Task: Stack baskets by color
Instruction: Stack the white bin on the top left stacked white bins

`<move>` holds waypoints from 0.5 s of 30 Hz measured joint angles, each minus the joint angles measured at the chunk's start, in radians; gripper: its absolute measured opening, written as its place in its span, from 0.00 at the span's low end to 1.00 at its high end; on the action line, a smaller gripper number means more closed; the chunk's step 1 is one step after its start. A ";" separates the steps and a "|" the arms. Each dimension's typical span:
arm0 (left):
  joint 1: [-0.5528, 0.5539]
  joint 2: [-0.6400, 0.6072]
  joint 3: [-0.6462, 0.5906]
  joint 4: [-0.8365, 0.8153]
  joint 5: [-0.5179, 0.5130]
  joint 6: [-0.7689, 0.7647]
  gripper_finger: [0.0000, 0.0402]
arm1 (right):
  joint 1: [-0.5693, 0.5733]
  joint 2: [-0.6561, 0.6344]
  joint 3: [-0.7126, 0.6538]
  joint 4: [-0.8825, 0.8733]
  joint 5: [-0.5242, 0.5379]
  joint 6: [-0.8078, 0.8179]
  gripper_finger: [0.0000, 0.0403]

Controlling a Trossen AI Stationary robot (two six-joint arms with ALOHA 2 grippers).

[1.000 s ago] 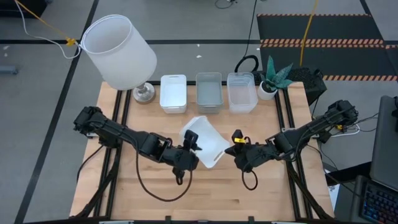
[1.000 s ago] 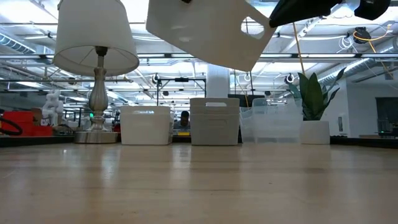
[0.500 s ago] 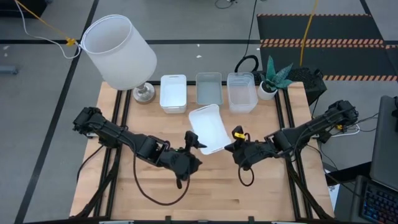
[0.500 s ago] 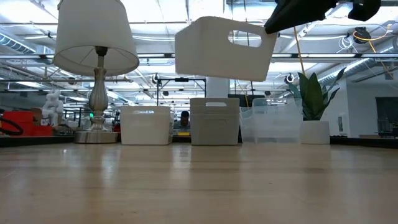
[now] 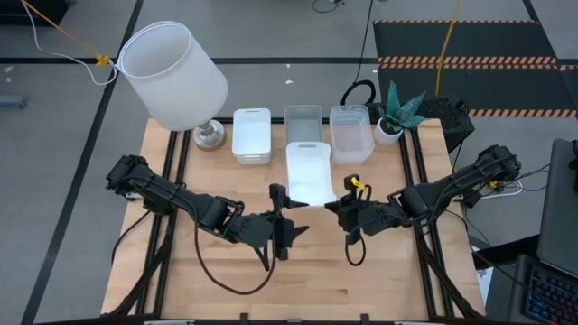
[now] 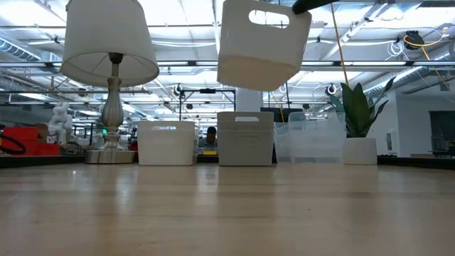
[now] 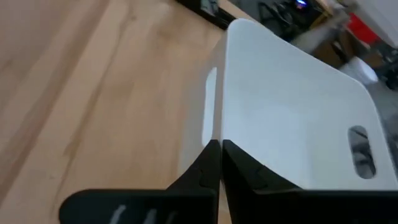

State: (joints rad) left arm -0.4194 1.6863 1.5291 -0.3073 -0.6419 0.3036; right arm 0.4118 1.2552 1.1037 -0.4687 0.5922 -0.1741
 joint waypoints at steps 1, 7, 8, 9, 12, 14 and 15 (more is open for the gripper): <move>0.004 0.000 0.000 0.004 -0.012 -0.004 0.69 | 0.000 0.000 0.001 -0.001 0.013 0.010 0.00; 0.030 0.000 0.000 -0.022 -0.004 -0.081 0.68 | -0.015 0.000 0.004 -0.005 0.036 0.054 0.00; 0.039 0.000 0.000 -0.037 0.013 -0.098 0.68 | -0.019 0.000 0.004 -0.006 0.035 0.055 0.00; 0.049 0.000 0.000 -0.058 0.035 -0.118 0.68 | -0.022 0.000 0.004 -0.008 0.034 0.056 0.00; 0.081 0.000 0.000 -0.121 0.096 -0.183 0.68 | -0.032 0.000 0.004 -0.013 0.033 0.058 0.00; 0.095 0.000 0.000 -0.151 0.096 -0.207 0.68 | -0.034 0.000 0.004 -0.019 0.033 0.058 0.00; 0.103 0.000 0.000 -0.163 0.096 -0.213 0.68 | -0.034 0.000 0.004 -0.024 0.033 0.058 0.00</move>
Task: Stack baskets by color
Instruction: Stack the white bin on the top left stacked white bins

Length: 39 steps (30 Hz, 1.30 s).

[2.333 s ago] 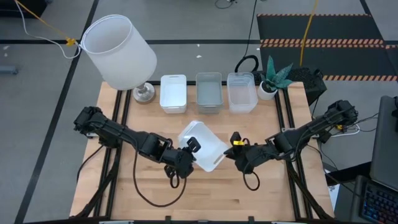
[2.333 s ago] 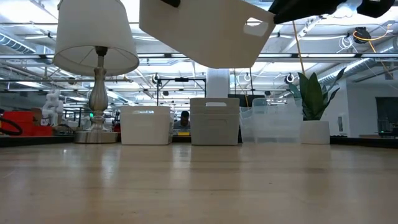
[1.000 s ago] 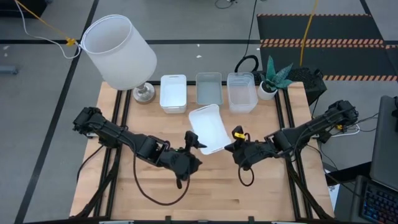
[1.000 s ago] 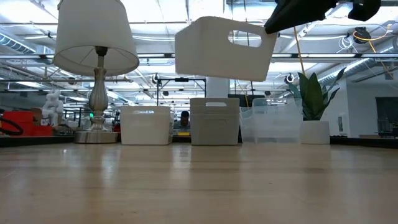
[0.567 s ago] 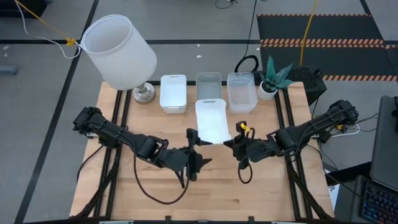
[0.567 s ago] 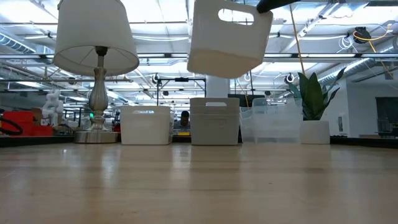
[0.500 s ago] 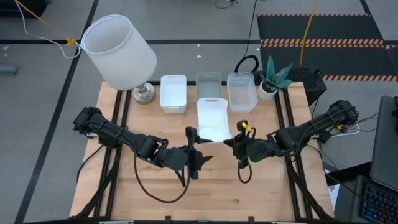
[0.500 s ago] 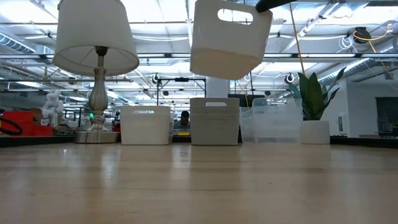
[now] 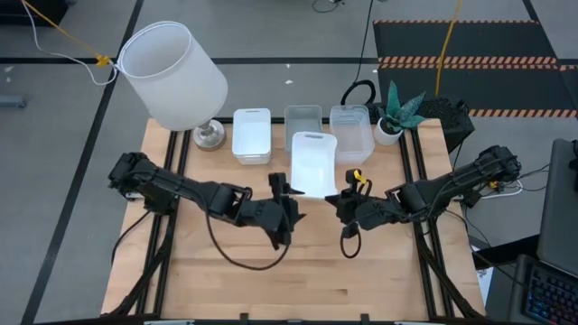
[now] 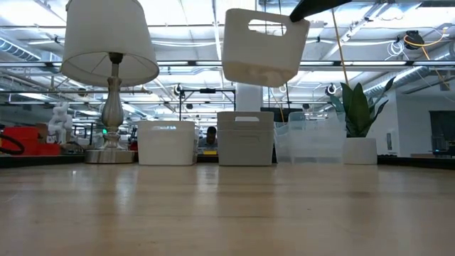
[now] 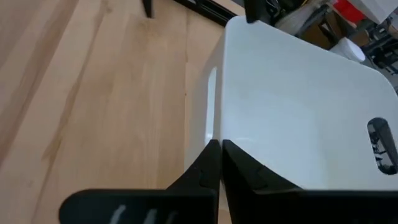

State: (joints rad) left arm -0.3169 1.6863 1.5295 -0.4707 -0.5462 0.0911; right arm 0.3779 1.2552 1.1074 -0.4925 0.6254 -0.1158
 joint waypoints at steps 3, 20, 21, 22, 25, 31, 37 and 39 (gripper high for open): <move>0.014 0.000 0.000 -0.027 0.000 0.001 0.68 | 0.000 0.000 0.000 -0.006 -0.003 0.002 0.00; 0.045 0.050 0.000 -0.125 0.051 0.057 0.65 | -0.019 0.000 0.000 -0.023 -0.106 0.021 0.00; 0.048 0.053 0.000 -0.115 0.053 0.062 0.63 | -0.019 0.000 0.000 -0.023 -0.106 0.020 0.00; 0.049 0.055 0.000 -0.113 0.053 0.068 0.61 | -0.019 0.000 0.000 -0.024 -0.107 0.019 0.00; 0.049 0.057 0.000 -0.118 0.055 0.090 0.52 | -0.019 0.000 0.000 -0.028 -0.106 0.014 0.00; 0.049 0.056 0.000 -0.117 0.056 0.118 0.36 | -0.019 0.000 0.000 -0.035 -0.107 0.013 0.00; 0.049 0.056 0.000 -0.117 0.056 0.165 0.23 | -0.019 0.000 0.000 -0.035 -0.107 -0.006 0.00; 0.049 0.056 0.000 -0.117 0.056 0.176 0.18 | -0.019 0.000 0.000 -0.035 -0.107 -0.018 0.00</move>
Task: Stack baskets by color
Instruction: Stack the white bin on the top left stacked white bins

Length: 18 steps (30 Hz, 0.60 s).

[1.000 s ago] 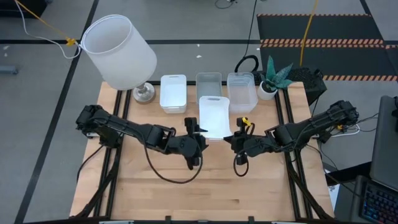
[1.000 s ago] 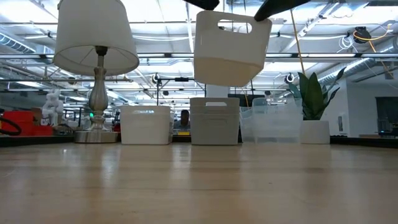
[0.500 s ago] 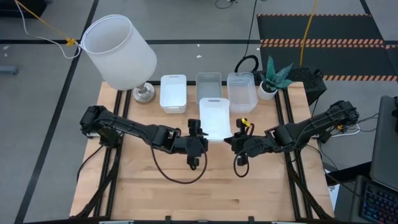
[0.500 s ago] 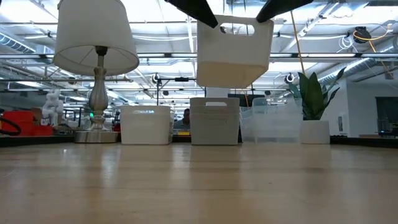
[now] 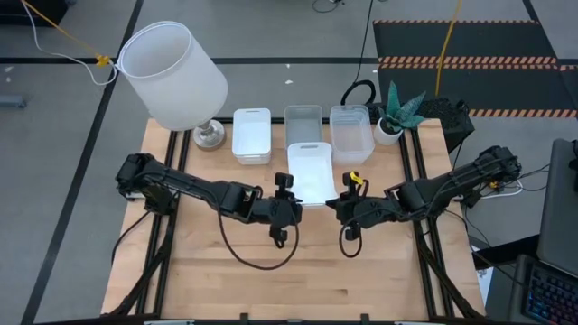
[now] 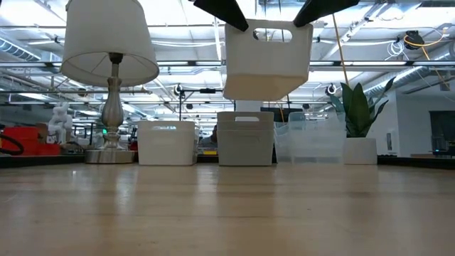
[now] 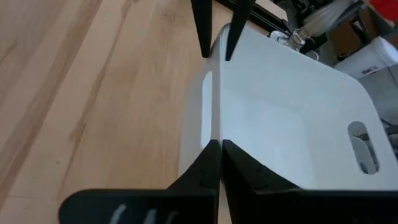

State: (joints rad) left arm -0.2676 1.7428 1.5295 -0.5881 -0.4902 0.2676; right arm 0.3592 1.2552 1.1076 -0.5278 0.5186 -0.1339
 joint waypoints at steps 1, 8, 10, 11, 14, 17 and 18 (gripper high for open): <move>0.000 0.000 0.000 0.000 0.001 0.004 0.16 | 0.000 0.000 0.000 0.000 0.000 -0.008 0.00; 0.002 0.000 -0.001 -0.022 -0.001 0.049 0.02 | 0.001 -0.001 0.000 0.011 0.001 -0.016 0.12; 0.006 0.000 -0.001 -0.019 0.004 0.048 0.03 | 0.002 -0.001 0.000 0.015 0.001 -0.021 0.17; 0.006 0.000 -0.001 -0.027 0.004 0.041 0.03 | 0.003 -0.001 0.000 0.019 0.000 -0.025 0.20; 0.008 -0.008 -0.001 -0.074 0.032 0.020 0.03 | 0.017 -0.001 0.000 0.035 0.001 -0.045 0.28; 0.012 -0.023 -0.001 -0.123 0.037 0.018 0.01 | 0.036 -0.001 0.000 0.050 0.001 -0.072 0.35; 0.013 -0.027 -0.001 -0.141 0.038 0.018 0.01 | 0.043 -0.001 0.000 0.057 0.001 -0.081 0.36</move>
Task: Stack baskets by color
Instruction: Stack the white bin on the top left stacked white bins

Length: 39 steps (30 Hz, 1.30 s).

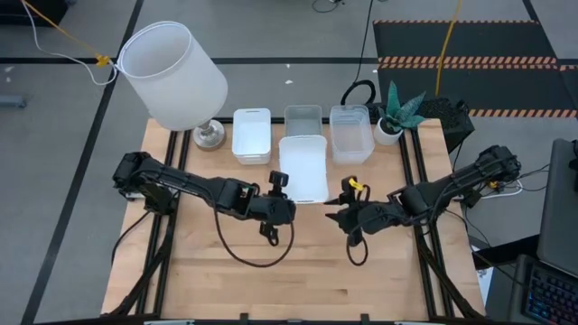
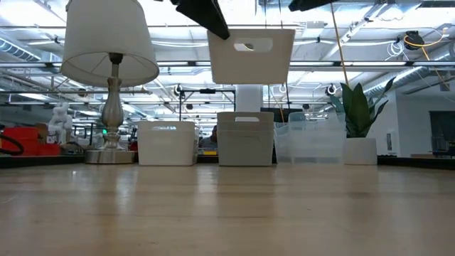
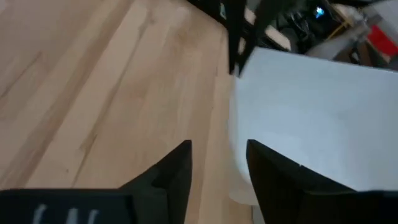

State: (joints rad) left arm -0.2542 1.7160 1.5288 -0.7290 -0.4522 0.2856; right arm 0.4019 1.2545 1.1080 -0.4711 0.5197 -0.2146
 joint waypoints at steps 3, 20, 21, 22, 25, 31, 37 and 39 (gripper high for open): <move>0.003 -0.007 0.001 -0.042 -0.004 0.019 0.01 | 0.016 0.000 0.000 0.011 0.003 -0.024 0.39; 0.142 -0.172 0.001 -0.355 0.122 0.286 0.02 | 0.098 -0.107 0.000 -0.068 0.004 -0.002 0.39; 0.146 -0.183 0.000 -0.389 0.104 0.309 0.02 | 0.100 -0.114 0.000 -0.071 0.004 0.003 0.39; 0.149 -0.190 0.000 -0.422 0.085 0.323 0.02 | 0.102 -0.122 0.000 -0.076 0.004 0.007 0.39; 0.151 -0.215 0.000 -0.479 0.057 0.327 0.01 | 0.110 -0.139 0.000 -0.096 0.004 0.019 0.39; 0.219 -0.233 0.000 -0.529 0.101 0.306 0.01 | 0.117 -0.153 0.000 -0.105 0.004 0.030 0.39; 0.342 -0.243 0.000 -0.510 0.194 0.359 0.01 | 0.124 -0.153 -0.001 -0.119 0.004 0.044 0.39; 0.383 -0.251 0.000 -0.485 0.240 0.405 0.01 | 0.124 -0.152 -0.001 -0.132 0.003 0.046 0.39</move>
State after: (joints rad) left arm 0.1287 1.4651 1.5291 -1.2142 -0.2118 0.6910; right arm 0.5259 1.1021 1.1072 -0.6033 0.5232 -0.1686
